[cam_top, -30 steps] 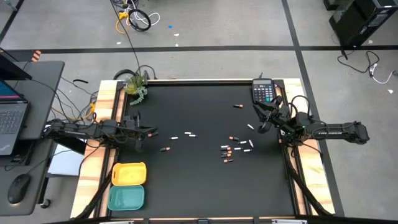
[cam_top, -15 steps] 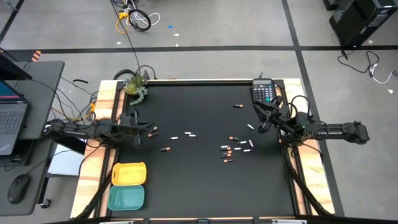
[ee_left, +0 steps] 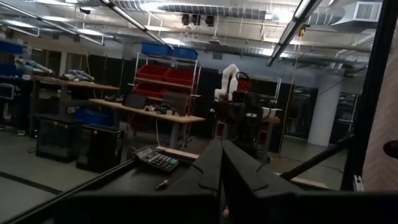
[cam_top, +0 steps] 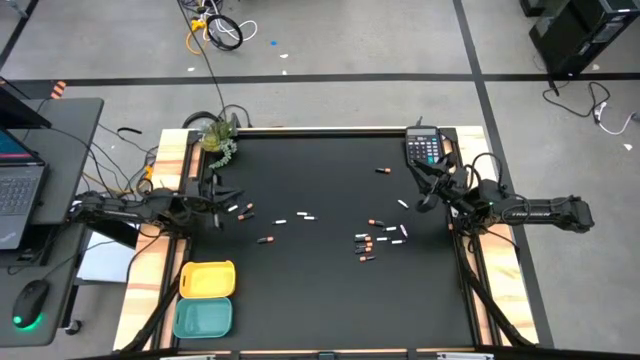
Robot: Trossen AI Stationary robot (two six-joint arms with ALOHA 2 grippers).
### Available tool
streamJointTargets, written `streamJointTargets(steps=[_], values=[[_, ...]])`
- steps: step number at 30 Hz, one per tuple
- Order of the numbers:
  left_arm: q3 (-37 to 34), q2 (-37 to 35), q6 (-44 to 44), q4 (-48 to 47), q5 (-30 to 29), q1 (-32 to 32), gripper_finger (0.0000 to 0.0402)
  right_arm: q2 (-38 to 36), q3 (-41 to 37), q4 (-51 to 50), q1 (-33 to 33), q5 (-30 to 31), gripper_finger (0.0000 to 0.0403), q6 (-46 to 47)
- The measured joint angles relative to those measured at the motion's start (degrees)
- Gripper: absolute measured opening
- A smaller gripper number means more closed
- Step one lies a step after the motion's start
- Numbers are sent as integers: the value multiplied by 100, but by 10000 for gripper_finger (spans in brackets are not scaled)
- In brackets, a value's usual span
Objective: Sort batteries
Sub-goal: Put the black battery into the yellow bin
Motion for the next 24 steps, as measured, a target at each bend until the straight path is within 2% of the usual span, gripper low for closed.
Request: streamJointTargets(steps=[7, 13, 16, 24], values=[[-1, 0, -306, 27, -313, 2, 17, 9, 0, 689, 1, -571, 124, 663], [-2, 15, -162, -167, -277, 2, 17, 24, 0, 735, -82, -561, 123, 362], [-2, 49, -157, -165, -279, 2, 17, 39, 0, 741, -108, -557, 118, 662], [-2, 77, -228, -93, -873, 0, 17, 37, 0, 887, -108, -662, 115, 822]])
